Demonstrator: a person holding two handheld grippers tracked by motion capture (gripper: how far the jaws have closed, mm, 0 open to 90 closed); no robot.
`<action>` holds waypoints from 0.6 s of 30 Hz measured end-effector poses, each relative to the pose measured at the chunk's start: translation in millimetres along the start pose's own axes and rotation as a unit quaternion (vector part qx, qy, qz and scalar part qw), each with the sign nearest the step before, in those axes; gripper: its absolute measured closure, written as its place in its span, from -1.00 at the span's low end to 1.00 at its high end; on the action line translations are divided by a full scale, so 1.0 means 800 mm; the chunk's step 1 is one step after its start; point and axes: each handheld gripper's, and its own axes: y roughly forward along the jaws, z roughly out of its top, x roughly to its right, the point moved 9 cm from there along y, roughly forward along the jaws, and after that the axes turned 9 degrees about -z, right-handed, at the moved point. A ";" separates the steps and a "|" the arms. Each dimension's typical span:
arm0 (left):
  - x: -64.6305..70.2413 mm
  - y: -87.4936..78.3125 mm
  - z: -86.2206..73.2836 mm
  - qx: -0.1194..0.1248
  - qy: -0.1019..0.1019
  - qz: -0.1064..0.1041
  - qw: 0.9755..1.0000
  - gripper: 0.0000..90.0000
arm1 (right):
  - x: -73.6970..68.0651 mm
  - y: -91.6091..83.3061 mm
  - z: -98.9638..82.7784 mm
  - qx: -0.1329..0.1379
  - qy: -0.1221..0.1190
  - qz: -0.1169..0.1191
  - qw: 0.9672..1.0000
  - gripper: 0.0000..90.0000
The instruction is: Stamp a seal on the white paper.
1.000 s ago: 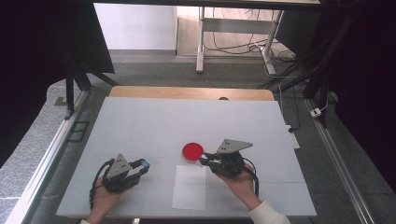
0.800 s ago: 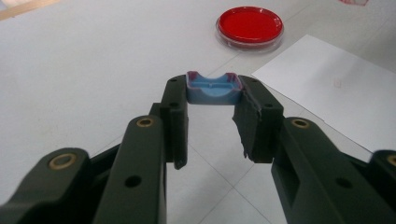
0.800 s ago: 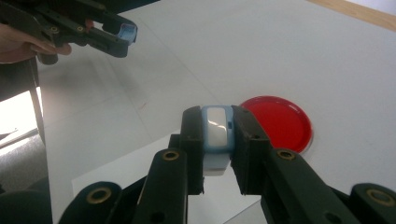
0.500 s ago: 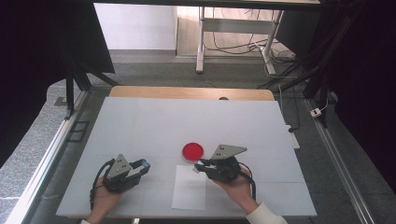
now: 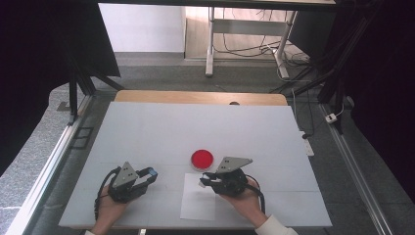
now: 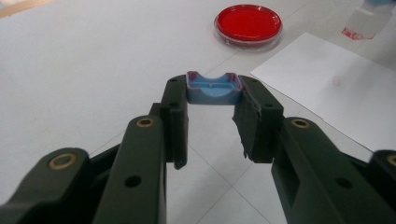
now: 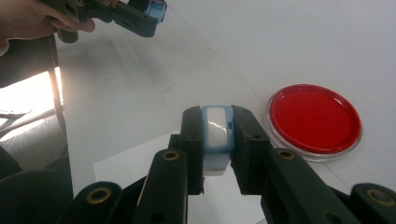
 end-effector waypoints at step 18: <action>0.002 0.001 0.000 -0.001 0.002 -0.001 1.000 0.45 | -0.009 0.018 -0.015 -0.026 -0.025 -0.003 0.999 0.67</action>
